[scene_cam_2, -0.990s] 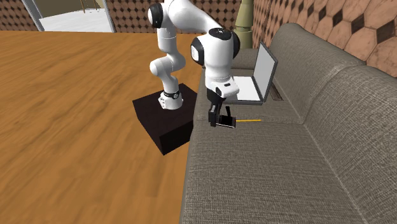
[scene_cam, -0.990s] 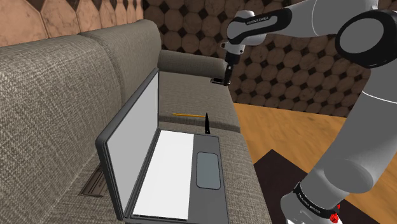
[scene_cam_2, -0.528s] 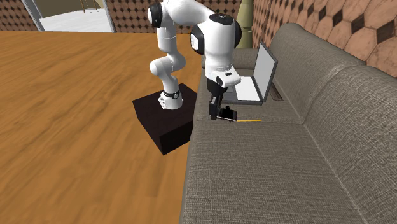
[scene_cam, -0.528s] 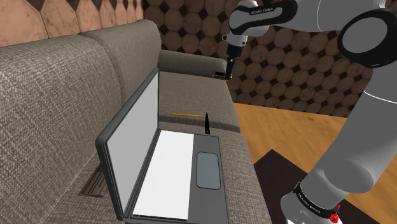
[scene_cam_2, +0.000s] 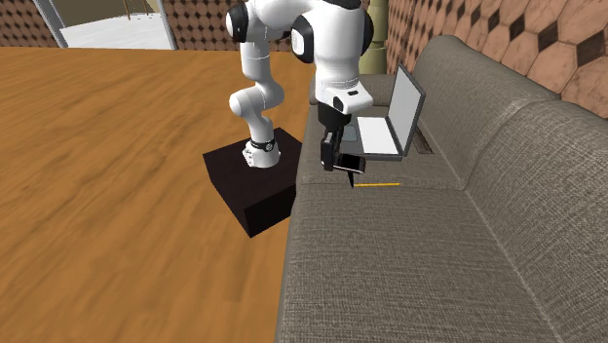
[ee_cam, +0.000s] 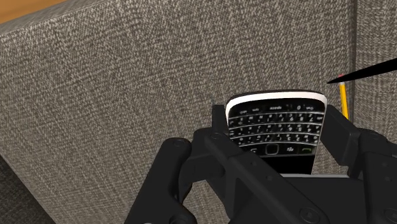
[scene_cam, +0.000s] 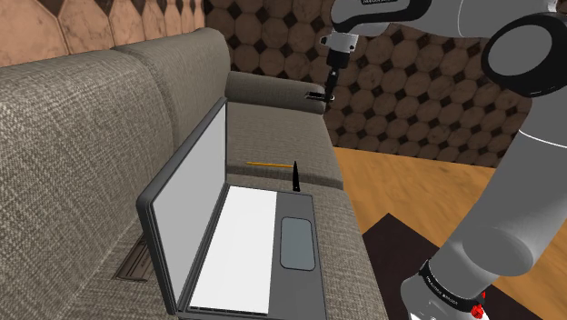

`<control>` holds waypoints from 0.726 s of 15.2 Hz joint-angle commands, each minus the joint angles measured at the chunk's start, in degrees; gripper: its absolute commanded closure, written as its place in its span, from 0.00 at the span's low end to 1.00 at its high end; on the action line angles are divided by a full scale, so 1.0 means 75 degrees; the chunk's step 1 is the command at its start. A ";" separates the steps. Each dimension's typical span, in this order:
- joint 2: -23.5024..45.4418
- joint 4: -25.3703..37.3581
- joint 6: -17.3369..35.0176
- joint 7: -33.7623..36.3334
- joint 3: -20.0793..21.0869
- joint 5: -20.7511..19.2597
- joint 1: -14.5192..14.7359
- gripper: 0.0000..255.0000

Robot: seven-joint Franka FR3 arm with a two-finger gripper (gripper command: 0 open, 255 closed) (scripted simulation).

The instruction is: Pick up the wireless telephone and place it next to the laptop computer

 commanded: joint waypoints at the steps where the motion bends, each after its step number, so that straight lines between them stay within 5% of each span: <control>1: 0.0005 0.0207 -0.0205 0.0002 -0.0004 0.0000 -0.0006 1.00; 11: 0.0238 0.1550 -0.1321 -0.0001 -0.0024 0.0050 -0.0052 1.00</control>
